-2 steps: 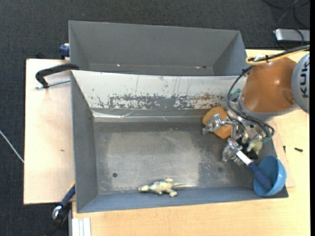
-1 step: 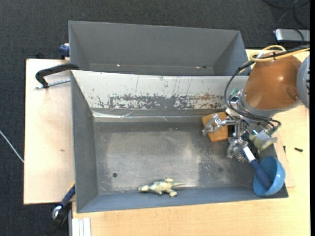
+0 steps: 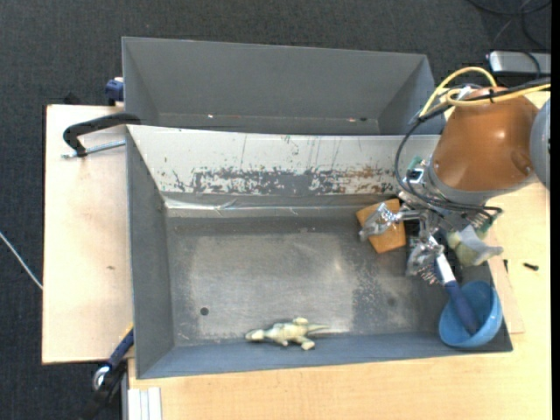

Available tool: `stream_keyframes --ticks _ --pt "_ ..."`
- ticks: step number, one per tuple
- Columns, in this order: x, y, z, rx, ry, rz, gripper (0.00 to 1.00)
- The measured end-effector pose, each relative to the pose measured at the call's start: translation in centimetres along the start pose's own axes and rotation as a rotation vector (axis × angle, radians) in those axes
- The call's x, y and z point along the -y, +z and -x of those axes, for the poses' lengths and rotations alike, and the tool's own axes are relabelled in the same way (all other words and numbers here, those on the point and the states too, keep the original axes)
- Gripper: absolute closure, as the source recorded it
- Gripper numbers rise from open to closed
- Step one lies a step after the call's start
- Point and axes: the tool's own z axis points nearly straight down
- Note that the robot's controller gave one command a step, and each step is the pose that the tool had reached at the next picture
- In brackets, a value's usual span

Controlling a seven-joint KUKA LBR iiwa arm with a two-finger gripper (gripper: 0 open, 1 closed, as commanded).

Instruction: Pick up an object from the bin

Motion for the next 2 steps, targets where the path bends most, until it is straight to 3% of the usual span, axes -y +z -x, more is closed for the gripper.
stream_keyframes --ticks 1,2 --pt "0.0 0.0 0.0 0.001 -0.075 -0.001 0.0" --pt "-3.0 -1.2 -1.2 -0.004 -0.35 -0.003 0.0"
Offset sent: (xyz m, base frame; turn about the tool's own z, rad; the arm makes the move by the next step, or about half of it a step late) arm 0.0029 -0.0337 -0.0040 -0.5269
